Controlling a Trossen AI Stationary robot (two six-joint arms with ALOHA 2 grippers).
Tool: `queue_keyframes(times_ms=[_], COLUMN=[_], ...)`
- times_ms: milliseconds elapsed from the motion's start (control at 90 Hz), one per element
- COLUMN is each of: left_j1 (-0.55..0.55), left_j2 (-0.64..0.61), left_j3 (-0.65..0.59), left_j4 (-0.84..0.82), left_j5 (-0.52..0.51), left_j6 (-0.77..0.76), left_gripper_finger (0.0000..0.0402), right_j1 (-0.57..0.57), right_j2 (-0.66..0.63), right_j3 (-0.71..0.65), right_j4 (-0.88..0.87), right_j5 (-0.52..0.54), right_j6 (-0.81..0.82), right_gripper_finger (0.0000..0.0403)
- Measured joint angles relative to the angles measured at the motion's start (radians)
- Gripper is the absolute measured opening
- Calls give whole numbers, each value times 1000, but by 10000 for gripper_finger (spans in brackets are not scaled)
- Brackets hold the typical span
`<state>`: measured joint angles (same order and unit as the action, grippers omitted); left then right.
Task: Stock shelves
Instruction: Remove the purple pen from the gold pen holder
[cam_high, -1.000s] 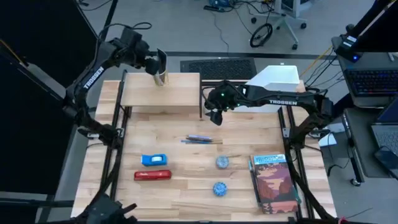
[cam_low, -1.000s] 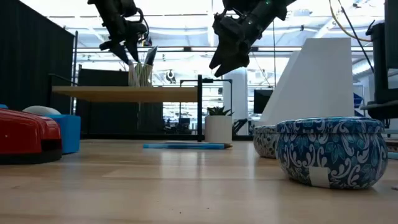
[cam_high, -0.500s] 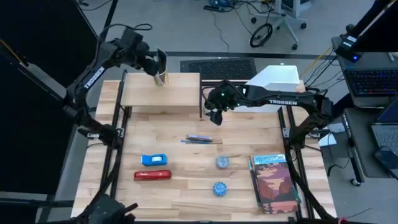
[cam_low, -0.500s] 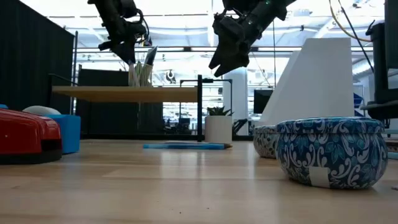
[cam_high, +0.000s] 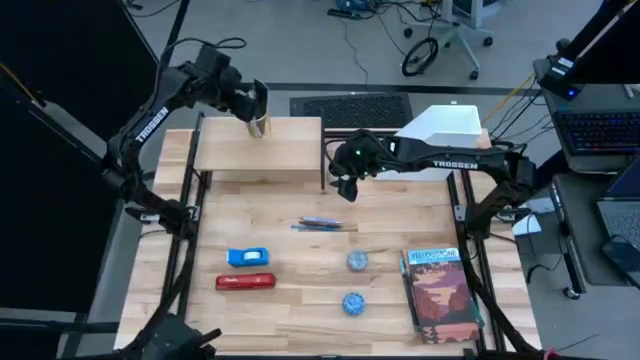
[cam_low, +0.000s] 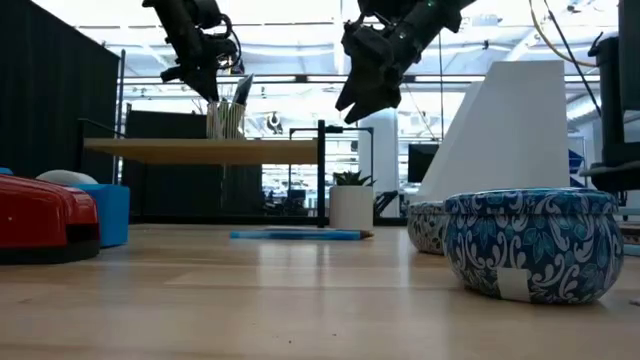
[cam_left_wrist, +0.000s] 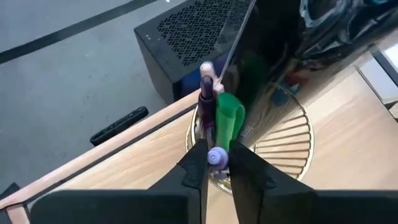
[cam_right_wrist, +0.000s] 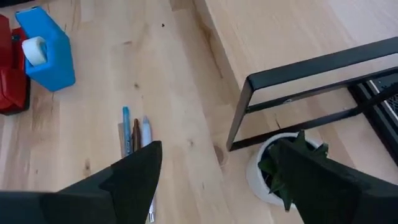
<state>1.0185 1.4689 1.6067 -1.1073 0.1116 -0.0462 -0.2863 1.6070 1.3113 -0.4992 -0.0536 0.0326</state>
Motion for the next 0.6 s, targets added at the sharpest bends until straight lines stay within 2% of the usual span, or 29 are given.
queue_keyframes(times_ms=[178, 389, 600], left_j1=[-11, -14, -38], left_j2=[-45, -130, -234], left_j3=[-2, -2, -2], left_j4=[1, 77, 103], left_j5=[3, 18, 100], left_j6=[3, 33, 63], left_gripper_finger=[35, 32, 32], right_j1=[0, 0, 0], right_j2=[0, 0, 0], right_j3=[0, 0, 0], right_j4=[2, 35, 92], right_j5=[0, 0, 1], right_j6=[0, -20, -77], right_gripper_finger=[297, 297, 297])
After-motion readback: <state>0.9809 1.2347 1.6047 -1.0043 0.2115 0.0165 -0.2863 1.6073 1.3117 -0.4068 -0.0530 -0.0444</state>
